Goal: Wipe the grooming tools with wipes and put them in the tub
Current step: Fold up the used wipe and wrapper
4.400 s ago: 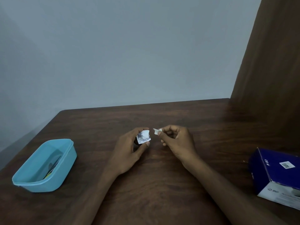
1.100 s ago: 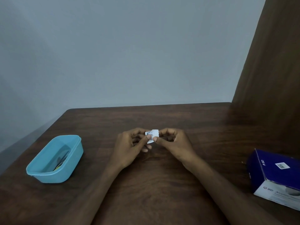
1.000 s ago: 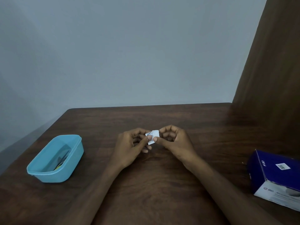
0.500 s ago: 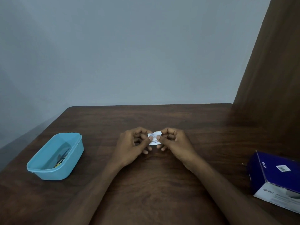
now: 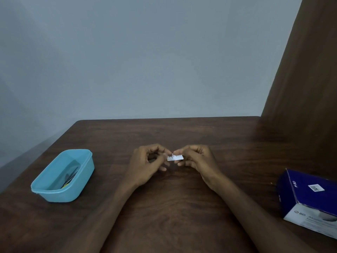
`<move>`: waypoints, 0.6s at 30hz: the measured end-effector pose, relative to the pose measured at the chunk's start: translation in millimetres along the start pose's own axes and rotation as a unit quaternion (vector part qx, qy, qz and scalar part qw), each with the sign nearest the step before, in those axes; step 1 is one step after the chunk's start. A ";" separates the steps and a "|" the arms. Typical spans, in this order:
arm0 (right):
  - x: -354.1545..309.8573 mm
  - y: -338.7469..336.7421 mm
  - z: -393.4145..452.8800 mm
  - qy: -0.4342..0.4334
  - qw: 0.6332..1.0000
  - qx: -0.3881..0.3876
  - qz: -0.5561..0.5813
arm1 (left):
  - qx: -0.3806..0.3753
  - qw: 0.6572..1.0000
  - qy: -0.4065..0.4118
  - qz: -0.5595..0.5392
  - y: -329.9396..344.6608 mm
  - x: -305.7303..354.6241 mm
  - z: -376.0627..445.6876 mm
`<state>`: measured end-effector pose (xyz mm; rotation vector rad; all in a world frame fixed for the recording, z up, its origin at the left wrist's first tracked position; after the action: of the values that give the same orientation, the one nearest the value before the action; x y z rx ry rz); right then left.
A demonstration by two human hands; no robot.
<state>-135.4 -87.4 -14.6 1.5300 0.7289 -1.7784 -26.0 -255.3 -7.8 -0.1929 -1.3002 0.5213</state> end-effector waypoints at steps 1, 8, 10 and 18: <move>0.1 0.4 -1.0 -0.003 1.000 0.000 -0.028 | -0.003 1.000 0.002 0.009 0.1 0.5 -0.3; 1.2 0.8 -0.8 -0.017 0.998 0.006 -0.055 | -0.018 0.999 -0.007 -0.025 0.2 -5.1 3.0; 0.6 0.4 -0.5 -0.021 0.999 0.004 -0.032 | -0.027 0.999 -0.004 -0.036 -0.2 -6.4 4.5; -3.0 3.2 1.4 -0.038 0.998 0.037 0.045 | -0.057 0.996 -0.016 -0.062 -3.7 -5.9 4.0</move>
<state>-133.5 -90.1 -11.3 1.5104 0.5548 -1.8030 -29.8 -261.9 -10.3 -0.1981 -1.3648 0.3461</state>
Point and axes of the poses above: each hand's wrist, its own z-axis towards the middle knuckle, its own y-axis out of the palm, x = y × z, the point moved 2 cm from there along z, towards the middle knuckle, and after that the axes turned 13 degrees about -x, right-handed, at the moved point
